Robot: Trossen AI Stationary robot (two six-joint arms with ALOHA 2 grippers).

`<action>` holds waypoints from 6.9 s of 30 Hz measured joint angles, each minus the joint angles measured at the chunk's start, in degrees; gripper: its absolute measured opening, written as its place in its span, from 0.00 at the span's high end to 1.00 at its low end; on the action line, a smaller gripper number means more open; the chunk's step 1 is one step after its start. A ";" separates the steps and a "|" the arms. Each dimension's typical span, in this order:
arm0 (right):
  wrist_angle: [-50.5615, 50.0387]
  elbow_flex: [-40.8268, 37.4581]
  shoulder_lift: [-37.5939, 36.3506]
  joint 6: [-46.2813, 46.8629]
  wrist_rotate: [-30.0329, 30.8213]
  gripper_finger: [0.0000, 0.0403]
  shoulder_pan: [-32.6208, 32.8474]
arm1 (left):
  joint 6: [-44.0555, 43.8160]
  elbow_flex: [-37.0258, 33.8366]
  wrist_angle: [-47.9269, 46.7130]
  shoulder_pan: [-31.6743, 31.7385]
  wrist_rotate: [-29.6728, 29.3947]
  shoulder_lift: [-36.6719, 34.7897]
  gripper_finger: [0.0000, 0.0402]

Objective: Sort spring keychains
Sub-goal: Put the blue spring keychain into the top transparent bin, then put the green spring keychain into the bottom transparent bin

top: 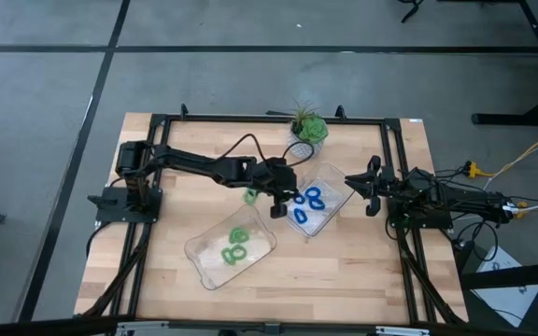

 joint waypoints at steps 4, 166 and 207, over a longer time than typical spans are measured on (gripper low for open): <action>0.00 0.00 -0.02 0.00 0.00 0.83 0.00 | -1.44 0.00 0.00 0.72 0.03 -0.02 0.73; 0.00 0.00 -0.02 0.00 0.00 0.83 0.00 | 39.13 -16.72 -16.75 10.66 7.10 -2.47 0.71; 0.00 0.00 -0.02 0.00 0.00 0.83 -0.02 | 14.45 -16.62 -15.23 10.81 -7.70 -27.58 0.93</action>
